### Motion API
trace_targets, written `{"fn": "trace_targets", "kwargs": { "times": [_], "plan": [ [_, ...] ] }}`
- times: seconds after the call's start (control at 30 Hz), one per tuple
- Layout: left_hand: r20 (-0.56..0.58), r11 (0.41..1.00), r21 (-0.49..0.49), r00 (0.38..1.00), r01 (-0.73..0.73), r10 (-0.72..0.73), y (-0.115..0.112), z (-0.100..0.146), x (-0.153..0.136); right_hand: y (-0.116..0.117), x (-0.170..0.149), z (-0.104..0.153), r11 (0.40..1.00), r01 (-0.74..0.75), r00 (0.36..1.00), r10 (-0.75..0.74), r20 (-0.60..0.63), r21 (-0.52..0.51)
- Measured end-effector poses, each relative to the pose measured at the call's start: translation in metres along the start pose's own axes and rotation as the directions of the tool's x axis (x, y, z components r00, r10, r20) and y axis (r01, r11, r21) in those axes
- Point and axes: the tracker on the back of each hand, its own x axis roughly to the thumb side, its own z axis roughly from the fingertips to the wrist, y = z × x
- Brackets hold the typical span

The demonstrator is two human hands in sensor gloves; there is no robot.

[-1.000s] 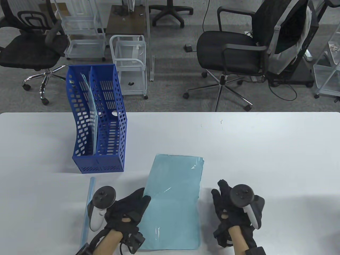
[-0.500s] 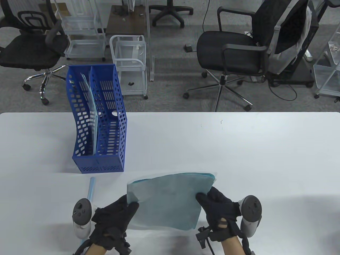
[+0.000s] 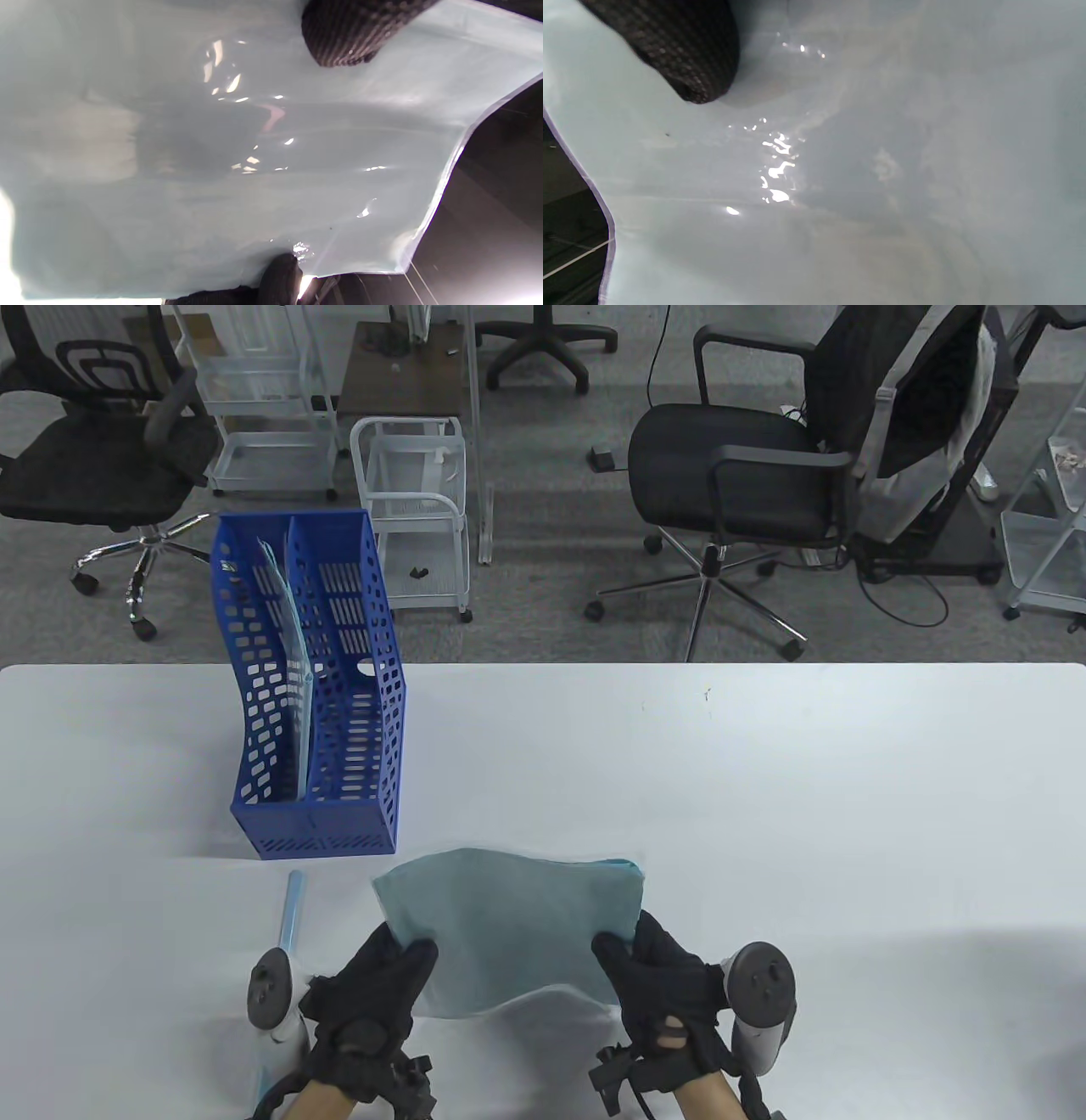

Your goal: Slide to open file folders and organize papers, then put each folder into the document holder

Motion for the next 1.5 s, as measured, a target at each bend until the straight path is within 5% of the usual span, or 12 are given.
{"fn": "trace_targets", "kwargs": {
  "times": [0.17, 0.43, 0.6, 0.77, 1.07, 1.4, 1.5],
  "plan": [
    [0.013, 0.991, 0.086, 0.995, 0.1, -0.101, 0.011, 0.003, 0.006, -0.006, 0.0, 0.0, 0.993, -0.112, 0.994, 0.112, -0.004, -0.041],
    [0.056, 0.998, 0.007, 0.996, 0.062, -0.062, 0.0, 0.0, 0.011, -0.001, 0.003, 0.002, 0.999, 0.003, 1.0, -0.002, 0.019, -0.04],
    [0.015, 0.993, 0.04, 0.994, 0.107, -0.108, 0.01, 0.001, 0.01, -0.008, -0.002, -0.001, 0.997, -0.059, 0.998, 0.059, -0.001, -0.046],
    [0.022, 0.99, -0.047, 0.991, 0.131, -0.13, 0.0, -0.002, 0.006, 0.0, -0.009, -0.002, 1.0, -0.012, 0.999, 0.011, -0.047, -0.014],
    [0.017, 0.991, 0.019, 0.991, 0.133, -0.134, -0.001, 0.0, 0.009, -0.001, -0.006, -0.001, 0.998, -0.025, 0.999, 0.023, -0.039, -0.053],
    [-0.188, 0.969, 0.035, 0.954, 0.246, -0.235, 0.02, -0.001, 0.012, -0.016, -0.006, -0.005, 0.963, -0.253, 0.957, 0.236, -0.168, -0.092],
    [-0.243, 0.92, 0.051, 0.898, 0.389, -0.367, 0.023, 0.001, 0.015, -0.024, -0.008, -0.003, 0.87, -0.473, 0.865, 0.429, -0.261, -0.137]
  ]
}}
